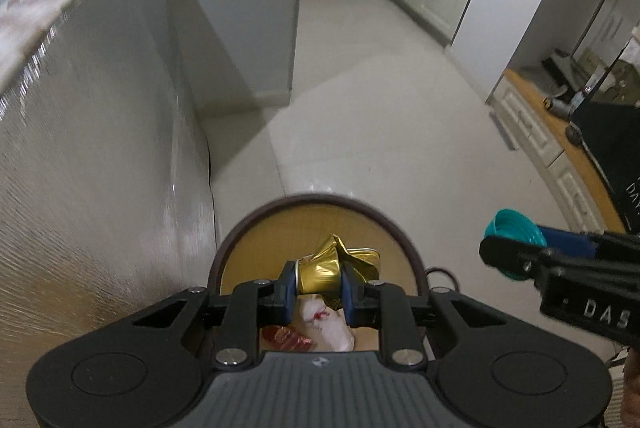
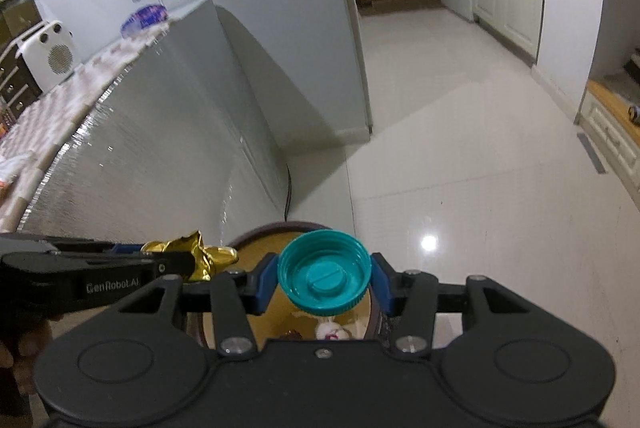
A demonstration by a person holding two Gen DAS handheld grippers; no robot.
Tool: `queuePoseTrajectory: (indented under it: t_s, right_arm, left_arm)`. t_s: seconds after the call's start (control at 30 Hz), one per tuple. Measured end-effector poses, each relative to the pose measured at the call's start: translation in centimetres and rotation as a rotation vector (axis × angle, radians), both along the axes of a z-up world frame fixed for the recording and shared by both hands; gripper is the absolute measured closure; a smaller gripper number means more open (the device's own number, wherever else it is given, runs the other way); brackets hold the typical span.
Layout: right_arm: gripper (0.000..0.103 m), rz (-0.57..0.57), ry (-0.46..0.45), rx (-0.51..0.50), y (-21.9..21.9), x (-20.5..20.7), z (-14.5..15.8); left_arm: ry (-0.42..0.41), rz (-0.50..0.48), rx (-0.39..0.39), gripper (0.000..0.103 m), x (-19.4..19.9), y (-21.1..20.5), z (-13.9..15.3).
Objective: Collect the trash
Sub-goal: 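Carry the gold wrapper and teal cap over the trash bin with both tools, then open both tools to drop the wrapper and cap into the bin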
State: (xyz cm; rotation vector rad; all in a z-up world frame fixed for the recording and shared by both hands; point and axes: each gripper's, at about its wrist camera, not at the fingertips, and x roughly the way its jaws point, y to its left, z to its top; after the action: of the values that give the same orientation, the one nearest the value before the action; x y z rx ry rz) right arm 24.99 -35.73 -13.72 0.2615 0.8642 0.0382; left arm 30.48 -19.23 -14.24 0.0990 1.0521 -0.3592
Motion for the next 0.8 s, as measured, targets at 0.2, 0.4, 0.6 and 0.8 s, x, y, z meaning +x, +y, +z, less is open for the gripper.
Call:
queuePoseTrajectory:
  t_s: [0.2,0.4,0.6,0.8]
  right_arm:
    - [0.053,0.013,0.072,0.009,0.6,2.3,-3.0]
    - [0.053,0.029,0.126,0.023,1.5,4.0,-5.4]
    - [0.053,0.041,0.165,0.035,2.2,5.3,-7.2]
    - [0.053,0.048,0.206,0.050,2.5,6.2,-8.7]
  left_arm:
    - [0.064,0.005,0.024,0.079,1.4,0.6,-2.7]
    - [0.096,-0.019,0.073,0.079,1.8,0.2,-4.6]
    - [0.133,-0.042,0.117,0.079,2.3,0.0,-6.3]
    - [0.182,-0.084,0.176,0.079,2.5,-0.6,-8.4]
